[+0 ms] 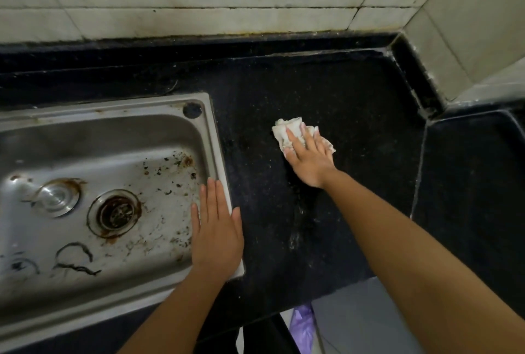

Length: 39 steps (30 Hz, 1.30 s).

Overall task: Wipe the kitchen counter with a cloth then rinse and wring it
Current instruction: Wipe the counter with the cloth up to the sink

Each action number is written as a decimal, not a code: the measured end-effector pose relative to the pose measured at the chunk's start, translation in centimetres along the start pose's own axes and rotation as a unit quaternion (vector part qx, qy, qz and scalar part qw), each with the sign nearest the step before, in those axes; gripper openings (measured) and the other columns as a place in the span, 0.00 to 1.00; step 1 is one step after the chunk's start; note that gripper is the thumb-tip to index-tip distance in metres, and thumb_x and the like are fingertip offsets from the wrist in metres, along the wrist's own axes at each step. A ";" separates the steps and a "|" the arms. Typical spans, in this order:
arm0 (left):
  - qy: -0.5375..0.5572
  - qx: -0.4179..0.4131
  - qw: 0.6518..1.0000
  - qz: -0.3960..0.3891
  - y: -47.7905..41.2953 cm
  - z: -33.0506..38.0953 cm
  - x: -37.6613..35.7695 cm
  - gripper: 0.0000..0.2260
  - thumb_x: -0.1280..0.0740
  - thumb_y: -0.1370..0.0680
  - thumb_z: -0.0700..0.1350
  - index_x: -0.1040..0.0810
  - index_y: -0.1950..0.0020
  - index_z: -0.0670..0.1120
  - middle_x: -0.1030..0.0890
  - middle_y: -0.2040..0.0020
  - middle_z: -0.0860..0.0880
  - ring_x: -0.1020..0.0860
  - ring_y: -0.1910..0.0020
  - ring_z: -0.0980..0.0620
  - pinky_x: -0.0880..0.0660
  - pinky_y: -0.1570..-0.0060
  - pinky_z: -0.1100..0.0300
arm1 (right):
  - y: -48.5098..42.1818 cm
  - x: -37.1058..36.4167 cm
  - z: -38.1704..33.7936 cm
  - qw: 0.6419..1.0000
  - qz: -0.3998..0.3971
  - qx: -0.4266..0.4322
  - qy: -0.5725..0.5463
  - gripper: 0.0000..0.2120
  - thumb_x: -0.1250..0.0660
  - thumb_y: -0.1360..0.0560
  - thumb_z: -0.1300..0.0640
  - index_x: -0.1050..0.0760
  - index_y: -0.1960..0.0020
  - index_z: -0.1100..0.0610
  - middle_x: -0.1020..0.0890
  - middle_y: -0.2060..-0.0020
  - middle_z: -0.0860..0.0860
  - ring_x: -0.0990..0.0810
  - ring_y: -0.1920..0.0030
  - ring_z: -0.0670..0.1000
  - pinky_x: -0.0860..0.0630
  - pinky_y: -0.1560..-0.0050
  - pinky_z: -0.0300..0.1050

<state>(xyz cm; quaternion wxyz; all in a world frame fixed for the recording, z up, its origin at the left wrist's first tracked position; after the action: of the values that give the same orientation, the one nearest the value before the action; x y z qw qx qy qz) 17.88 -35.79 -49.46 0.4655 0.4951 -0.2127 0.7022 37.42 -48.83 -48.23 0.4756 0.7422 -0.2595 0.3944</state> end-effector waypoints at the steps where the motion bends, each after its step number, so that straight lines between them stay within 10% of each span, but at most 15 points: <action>1: 0.003 -0.003 1.000 0.001 0.0 0.0 0.1 0.28 0.66 0.21 0.56 0.64 0.24 0.45 0.65 0.25 0.49 0.64 0.25 0.51 0.62 0.27 0.51 | 1.4 -0.8 0.4 1.000 0.006 -0.005 -0.009 0.25 0.58 0.18 0.41 0.61 0.23 0.39 0.66 0.24 0.45 0.71 0.26 0.51 0.69 0.28 0.52; 9: 0.032 0.002 0.999 -0.029 0.0 0.2 0.1 0.26 0.59 0.18 0.53 0.63 0.23 0.45 0.62 0.23 0.49 0.62 0.24 0.51 0.64 0.27 0.52 | 14.7 -9.8 0.0 0.996 -0.010 0.059 0.064 0.26 0.64 0.22 0.37 0.65 0.26 0.37 0.66 0.24 0.46 0.73 0.28 0.51 0.67 0.27 0.53; 13: 0.011 0.010 0.998 -0.055 0.3 -0.1 0.1 0.27 0.60 0.18 0.54 0.65 0.23 0.45 0.63 0.23 0.48 0.64 0.24 0.51 0.65 0.27 0.51 | 19.8 -12.8 -0.5 0.984 0.014 0.131 0.123 0.24 0.64 0.19 0.40 0.60 0.24 0.39 0.52 0.22 0.50 0.55 0.24 0.60 0.52 0.28 0.60; 17: -0.002 -0.008 0.999 -0.049 0.5 0.1 0.5 0.27 0.60 0.18 0.54 0.63 0.23 0.45 0.62 0.22 0.48 0.63 0.24 0.50 0.64 0.27 0.50 | 20.5 -12.2 1.7 0.975 -0.015 0.183 0.122 0.21 0.68 0.21 0.38 0.67 0.28 0.31 0.61 0.24 0.45 0.67 0.25 0.56 0.67 0.28 0.54; 24: -0.023 -0.007 0.999 -0.041 0.5 0.1 0.4 0.27 0.59 0.18 0.54 0.62 0.23 0.44 0.61 0.22 0.47 0.62 0.24 0.50 0.65 0.27 0.49 | 15.2 -5.4 14.2 0.977 0.086 -0.192 -0.029 0.25 0.57 0.18 0.43 0.62 0.24 0.41 0.62 0.22 0.48 0.64 0.23 0.53 0.63 0.26 0.51; 29: -0.022 -0.011 0.999 -0.036 0.6 0.2 0.3 0.27 0.58 0.18 0.53 0.62 0.23 0.43 0.60 0.22 0.47 0.62 0.24 0.50 0.64 0.26 0.49 | 14.9 -5.6 12.5 0.946 0.120 -0.275 -0.125 0.26 0.57 0.18 0.44 0.60 0.22 0.43 0.61 0.22 0.51 0.64 0.23 0.56 0.65 0.26 0.55; 35: -0.030 -0.016 0.998 -0.045 0.5 0.4 0.3 0.27 0.59 0.18 0.53 0.63 0.23 0.42 0.61 0.22 0.46 0.63 0.24 0.50 0.65 0.27 0.50 | 18.7 -11.8 0.8 0.998 0.046 0.024 0.031 0.30 0.76 0.25 0.37 0.64 0.24 0.42 0.64 0.24 0.50 0.65 0.25 0.61 0.67 0.28 0.57; 39: -0.028 -0.021 0.999 -0.039 0.4 0.4 0.3 0.28 0.59 0.18 0.53 0.62 0.23 0.42 0.60 0.22 0.45 0.63 0.24 0.49 0.65 0.27 0.50 | 21.1 -14.0 -2.7 0.971 0.012 0.204 0.128 0.24 0.59 0.18 0.40 0.60 0.24 0.37 0.57 0.23 0.48 0.62 0.24 0.59 0.66 0.30 0.59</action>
<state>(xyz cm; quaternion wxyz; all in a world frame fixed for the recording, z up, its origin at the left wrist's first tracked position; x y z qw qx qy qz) 17.67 -36.17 -48.96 0.4964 0.5126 -0.2214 0.6647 12.69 -54.95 -48.71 0.3385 0.7637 -0.1198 0.5365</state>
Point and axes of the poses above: each hand's wrist, its own y-axis away from the middle knuckle, its own x-axis out of the back of the hand, z = x × y, the point moved 10 cm from there along -y, towards the middle knuckle
